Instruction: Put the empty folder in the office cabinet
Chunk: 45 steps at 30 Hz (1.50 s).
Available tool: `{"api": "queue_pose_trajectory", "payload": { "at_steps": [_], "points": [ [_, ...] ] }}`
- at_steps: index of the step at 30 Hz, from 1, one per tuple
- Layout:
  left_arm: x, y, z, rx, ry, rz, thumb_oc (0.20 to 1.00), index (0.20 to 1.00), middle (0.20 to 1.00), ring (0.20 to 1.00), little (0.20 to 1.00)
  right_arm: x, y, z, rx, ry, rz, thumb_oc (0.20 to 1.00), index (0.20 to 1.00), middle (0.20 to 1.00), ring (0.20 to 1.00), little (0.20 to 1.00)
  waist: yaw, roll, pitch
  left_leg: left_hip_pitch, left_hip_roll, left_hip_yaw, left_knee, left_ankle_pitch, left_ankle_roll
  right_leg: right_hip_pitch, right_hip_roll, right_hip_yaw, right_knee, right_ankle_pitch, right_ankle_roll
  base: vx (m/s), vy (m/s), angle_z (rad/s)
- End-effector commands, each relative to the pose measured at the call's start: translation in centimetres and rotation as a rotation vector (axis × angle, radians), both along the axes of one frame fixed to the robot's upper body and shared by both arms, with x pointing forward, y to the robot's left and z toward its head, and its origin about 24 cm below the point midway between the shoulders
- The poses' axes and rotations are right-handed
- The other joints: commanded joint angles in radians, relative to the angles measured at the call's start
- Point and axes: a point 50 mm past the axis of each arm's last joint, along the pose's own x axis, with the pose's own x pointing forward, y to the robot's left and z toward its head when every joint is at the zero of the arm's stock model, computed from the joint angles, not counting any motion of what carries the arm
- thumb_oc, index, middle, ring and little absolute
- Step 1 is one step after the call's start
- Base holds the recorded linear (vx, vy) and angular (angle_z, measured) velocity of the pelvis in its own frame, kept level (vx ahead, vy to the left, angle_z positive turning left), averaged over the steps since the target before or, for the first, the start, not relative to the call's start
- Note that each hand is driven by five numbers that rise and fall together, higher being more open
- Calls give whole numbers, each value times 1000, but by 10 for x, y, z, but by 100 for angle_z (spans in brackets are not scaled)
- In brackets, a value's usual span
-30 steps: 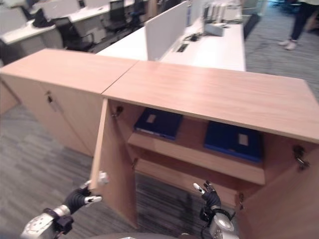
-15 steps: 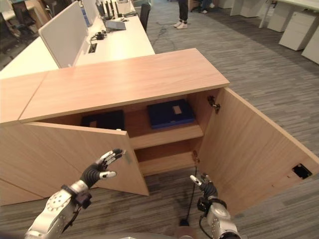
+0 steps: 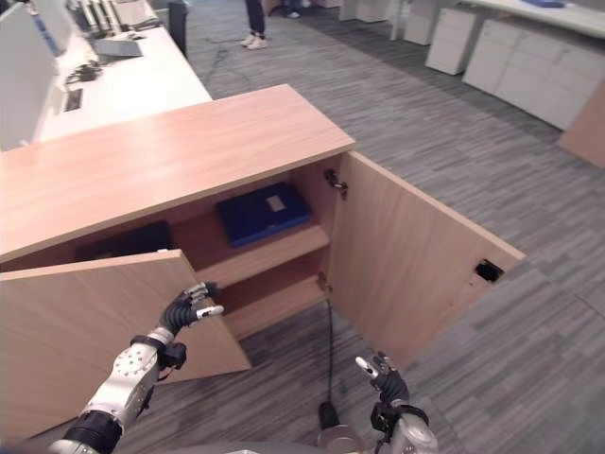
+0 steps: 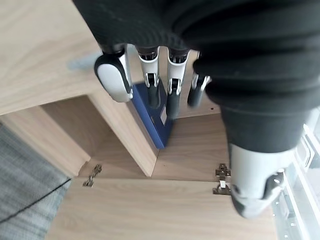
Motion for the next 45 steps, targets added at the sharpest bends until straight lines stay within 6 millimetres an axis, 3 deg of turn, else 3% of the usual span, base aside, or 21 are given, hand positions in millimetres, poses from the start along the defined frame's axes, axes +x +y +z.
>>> {"api": "queue_pose_trajectory", "payload": {
  "at_steps": [1, 2, 6, 15, 19, 23, 25, 26, 27, 28, 29, 30, 31, 37, 41, 45],
  "points": [
    [24, 36, 38, 88, -163, 124, 1000, 1000, 1000, 1000, 1000, 22, 7, 18, 13, -132, 66, 1000, 1000, 1000, 1000, 1000, -7, -2, -25, -21, 2, -30, 47, -52, -6, 33, -33, 29, 89, -103, 69, 21, 56, -42],
    [30, 55, 46, 114, -170, 194, 1000, 1000, 1000, 1000, 1000, 22, 4, 20, 3, -140, 75, 1000, 1000, 1000, 1000, 1000, -25, -2, -30, -10, 2, -10, 40, -53, -6, 24, -30, 46, 87, -96, 75, 14, 49, -41],
    [43, 94, 73, 182, -196, 325, 1000, 1000, 1000, 1000, 1000, 19, -3, 19, -3, -132, 67, 1000, 1000, 1000, 1000, 1000, -56, -6, -35, 2, 2, 21, 30, -55, -7, 5, -27, 85, 82, -79, 94, 19, 53, -37],
    [43, 139, 103, 323, -187, 430, 1000, 1000, 1000, 1000, 1000, 10, -12, 17, -7, -114, 63, 1000, 1000, 1000, 1000, 1000, -93, -21, -42, 16, 5, 45, 25, -58, -12, -7, -19, 117, 82, -73, 106, 9, 18, -12],
    [38, 144, 101, 325, -189, 456, 1000, 1000, 1000, 1000, 1000, 5, -13, 15, -8, -100, 61, 1000, 1000, 1000, 1000, 1000, -96, -26, -48, 30, 7, 49, 25, -62, -13, -2, -13, 128, 81, -72, 109, 5, 0, -2],
    [35, 122, 82, 213, -215, 434, 1000, 1000, 1000, 1000, 1000, 5, -14, 14, -8, -98, 39, 1000, 1000, 1000, 1000, 1000, -83, -32, -43, 32, 10, 41, 32, -64, -13, 0, -12, 134, 81, -71, 106, -7, -8, -2],
    [32, 98, 69, 150, -232, 374, 1000, 1000, 1000, 1000, 1000, 8, -14, 15, -12, -108, 20, 1000, 1000, 1000, 1000, 1000, -65, -33, -34, 26, 15, 34, 43, -69, -9, -3, -9, 123, 101, -85, 97, -17, -16, 0],
    [32, 98, 69, 150, -231, 374, 1000, 1000, 1000, 1000, 1000, 8, -14, 15, -12, -108, 20, 1000, 1000, 1000, 1000, 1000, -65, -33, -34, 25, 15, 34, 43, -70, -9, -3, -9, 123, 101, -86, 97, -69, -50, 1],
    [29, 81, 63, 112, -249, 330, 1000, 1000, 1000, 1000, 1000, 14, -14, 18, -19, -126, 7, 1000, 1000, 1000, 1000, 1000, -39, -31, -15, 19, 22, 34, 54, -72, -7, -25, -12, 78, 149, -90, 96, -171, -150, -10],
    [23, 53, 51, 48, -251, 251, 1000, 1000, 1000, 1000, 1000, 28, -12, 22, -37, -158, -13, 1000, 1000, 1000, 1000, 1000, 15, -23, 28, -9, 53, 45, 86, -72, -15, -53, -81, -141, 228, -101, 105, -206, -208, -12],
    [16, 42, 44, 29, -240, 208, 1000, 1000, 1000, 1000, 1000, 33, -9, 24, -37, -171, -12, 1000, 1000, 1000, 1000, 1000, 35, -19, 35, -21, 65, 62, 94, -67, -17, -53, -119, -230, 242, -107, 93, -172, -234, -13],
    [6, 35, 35, 4, -215, 188, 1000, 1000, 1000, 1000, 1000, 36, -6, 25, -37, -180, -4, 1000, 1000, 1000, 1000, 1000, 45, -14, 36, -28, 76, 69, 105, -66, -18, -48, -154, -290, 257, -110, 79, -67, -197, -25],
    [-5, 28, 24, -28, -184, 172, 1000, 1000, 1000, 1000, 1000, 37, -4, 25, -38, -179, -1, 1000, 1000, 1000, 1000, 1000, 54, -12, 33, -31, 84, 76, 113, -68, -19, -42, -184, -310, 262, -106, 72, -41, -185, -30],
    [-38, -4, -3, -177, -70, 62, 1000, 1000, 1000, 1000, 1000, 32, -7, 22, -29, -154, -35, 1000, 1000, 1000, 1000, 1000, 98, -18, 17, -60, 107, 55, 125, -59, -46, -6, -318, -282, 232, -2, 104, -1, -246, -9],
    [-45, -8, -8, -205, -41, 41, 1000, 1000, 1000, 1000, 1000, 29, -8, 20, -22, -143, -52, 1000, 1000, 1000, 1000, 1000, 95, -30, 6, -73, 129, 31, 137, -52, -76, 16, -330, -218, 175, 28, 128, 22, -283, -5],
    [-58, -7, -18, -225, 16, 34, 1000, 1000, 1000, 1000, 1000, 34, -12, 23, -58, -146, 6, 1000, 1000, 1000, 1000, 1000, 104, -14, -10, -61, 194, 45, 120, -7, -124, 44, -283, -225, 106, -32, 135, 29, -311, -38]
  ]
}}
